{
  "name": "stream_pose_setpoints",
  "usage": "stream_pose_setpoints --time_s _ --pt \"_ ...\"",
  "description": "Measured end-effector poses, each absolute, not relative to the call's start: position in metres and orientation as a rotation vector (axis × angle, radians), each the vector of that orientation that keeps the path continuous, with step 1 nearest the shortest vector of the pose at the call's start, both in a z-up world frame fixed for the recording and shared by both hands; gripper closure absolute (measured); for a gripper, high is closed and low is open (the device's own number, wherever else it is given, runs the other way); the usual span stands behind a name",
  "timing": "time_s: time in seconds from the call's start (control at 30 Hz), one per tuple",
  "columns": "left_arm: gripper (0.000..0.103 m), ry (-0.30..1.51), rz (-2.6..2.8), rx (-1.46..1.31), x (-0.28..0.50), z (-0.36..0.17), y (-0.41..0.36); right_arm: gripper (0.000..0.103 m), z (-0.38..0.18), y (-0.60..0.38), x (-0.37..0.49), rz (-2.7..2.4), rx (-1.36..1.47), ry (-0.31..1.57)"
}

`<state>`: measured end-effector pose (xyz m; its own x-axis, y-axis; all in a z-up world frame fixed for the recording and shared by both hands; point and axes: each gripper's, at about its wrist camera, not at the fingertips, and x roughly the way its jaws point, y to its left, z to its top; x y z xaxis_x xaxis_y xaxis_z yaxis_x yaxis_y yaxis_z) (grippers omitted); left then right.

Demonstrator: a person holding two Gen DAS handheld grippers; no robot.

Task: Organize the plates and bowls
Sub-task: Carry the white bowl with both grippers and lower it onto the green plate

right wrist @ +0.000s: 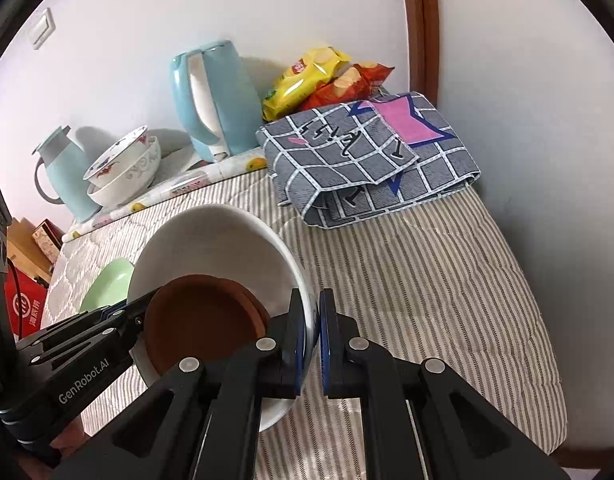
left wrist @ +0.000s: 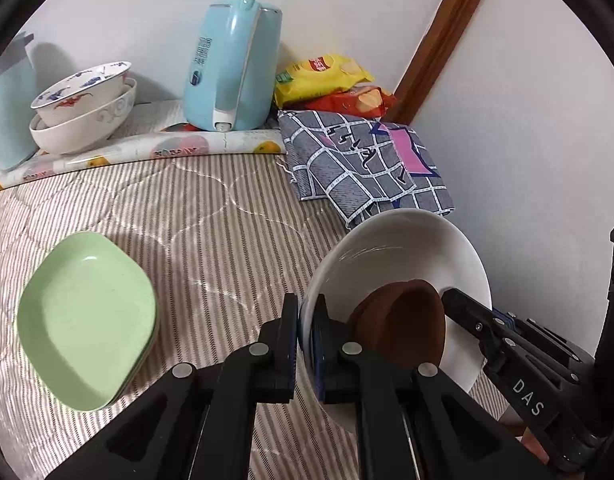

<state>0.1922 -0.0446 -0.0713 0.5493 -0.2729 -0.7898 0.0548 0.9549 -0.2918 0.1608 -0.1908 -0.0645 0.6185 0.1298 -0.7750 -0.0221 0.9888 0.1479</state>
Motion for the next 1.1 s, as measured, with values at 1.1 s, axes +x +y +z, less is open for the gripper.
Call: stream_pose_setpoints --time_s 1.1 --pt "0.096 0.929 -0.127 -0.294 0.164 -0.053 0.024 0.096 -0.047 -0.123 0.147 0.164 0.092 0.87"
